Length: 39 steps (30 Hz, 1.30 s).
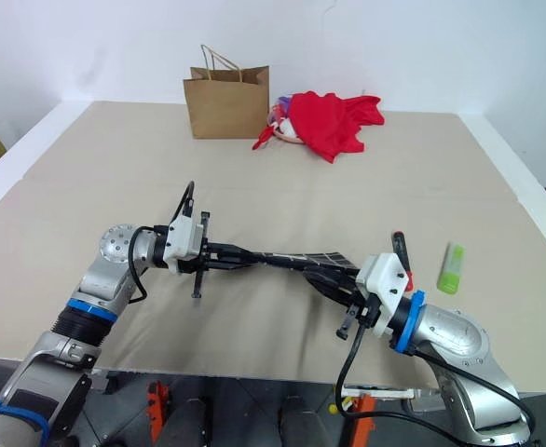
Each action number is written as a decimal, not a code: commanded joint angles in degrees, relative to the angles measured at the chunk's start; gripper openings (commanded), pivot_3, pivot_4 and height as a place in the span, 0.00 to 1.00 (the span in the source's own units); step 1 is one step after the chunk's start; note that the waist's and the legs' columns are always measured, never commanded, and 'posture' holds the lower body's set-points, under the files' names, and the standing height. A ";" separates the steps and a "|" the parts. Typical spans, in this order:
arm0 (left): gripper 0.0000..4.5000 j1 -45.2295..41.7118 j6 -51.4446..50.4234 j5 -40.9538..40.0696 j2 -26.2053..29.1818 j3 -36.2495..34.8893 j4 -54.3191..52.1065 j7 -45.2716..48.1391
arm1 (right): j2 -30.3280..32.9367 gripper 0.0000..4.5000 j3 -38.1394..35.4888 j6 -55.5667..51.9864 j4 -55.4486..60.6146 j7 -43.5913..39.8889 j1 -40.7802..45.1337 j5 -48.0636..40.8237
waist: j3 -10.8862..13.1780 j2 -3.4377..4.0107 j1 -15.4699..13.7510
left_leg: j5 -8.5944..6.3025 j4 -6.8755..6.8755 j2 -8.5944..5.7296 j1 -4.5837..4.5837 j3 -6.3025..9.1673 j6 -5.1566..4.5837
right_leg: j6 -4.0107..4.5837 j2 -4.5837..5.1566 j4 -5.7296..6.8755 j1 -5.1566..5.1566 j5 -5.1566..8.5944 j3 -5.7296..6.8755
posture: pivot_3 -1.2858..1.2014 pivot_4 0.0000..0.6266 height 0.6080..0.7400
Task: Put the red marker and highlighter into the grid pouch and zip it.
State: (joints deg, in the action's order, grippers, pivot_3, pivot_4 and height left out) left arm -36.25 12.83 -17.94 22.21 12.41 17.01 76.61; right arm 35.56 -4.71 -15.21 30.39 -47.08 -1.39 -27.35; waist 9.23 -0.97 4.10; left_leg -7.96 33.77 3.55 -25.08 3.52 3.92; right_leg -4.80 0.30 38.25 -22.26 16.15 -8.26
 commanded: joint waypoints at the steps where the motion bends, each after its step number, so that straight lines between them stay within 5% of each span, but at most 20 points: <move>1: 0.00 -0.70 1.53 0.17 -0.67 -0.89 -0.80 -0.66 | -0.74 0.01 1.04 -1.65 3.72 1.17 2.47 -2.11 | 0.00 0.00 0.00 | 0.00 0.00 0.00 0.00 0.00 0.00 | 0.00 0.00 0.00 0.00 0.00 0.00 | 0.52 0.24 1.00; 22: 0.00 -1.32 3.66 2.85 -4.03 -0.12 0.60 -3.08 | -6.09 0.01 10.58 -6.69 1.25 4.45 12.67 0.17 | 0.00 0.00 0.02 | 0.00 -0.01 0.00 -0.03 0.03 0.00 | -0.03 -0.01 0.00 -0.02 -0.01 0.02 | 0.52 0.24 1.00; 32: 0.00 -1.32 3.57 3.22 -4.36 -0.31 0.47 -3.47 | -6.70 0.01 9.15 -7.58 1.13 4.71 12.37 -0.41 | 0.00 0.00 0.02 | 0.00 -0.02 0.00 -0.04 0.04 0.00 | -0.04 -0.02 0.00 -0.03 -0.01 0.03 | 0.52 0.24 1.00; 37: 0.00 -1.32 4.08 3.64 -3.12 -1.08 1.05 -3.72 | -1.83 0.35 -2.71 -11.93 4.85 4.09 7.42 -8.91 | 0.02 -0.01 -0.09 | 0.00 -0.02 -0.01 -0.06 0.05 0.00 | -0.06 0.01 0.00 -0.01 0.01 0.04 | 0.52 0.24 1.00; 39: 0.00 -1.44 4.23 3.58 -2.59 -1.26 1.62 -3.68 | 0.12 0.57 -12.52 -15.70 3.91 7.89 6.71 -15.38 | 0.04 -0.01 -0.10 | 0.00 -0.02 -0.02 -0.07 0.06 0.00 | -0.06 0.02 0.00 0.00 0.01 0.05 | 0.52 0.24 1.00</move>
State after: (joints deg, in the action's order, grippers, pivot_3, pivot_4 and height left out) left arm -36.65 16.04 -13.96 19.30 12.38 19.10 73.00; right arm 34.86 -10.99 -29.38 32.38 -41.26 4.94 -38.30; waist 9.26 -0.97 3.99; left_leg -7.96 33.75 3.53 -25.13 3.57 3.92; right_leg -4.86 0.32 38.24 -22.25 16.15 -8.22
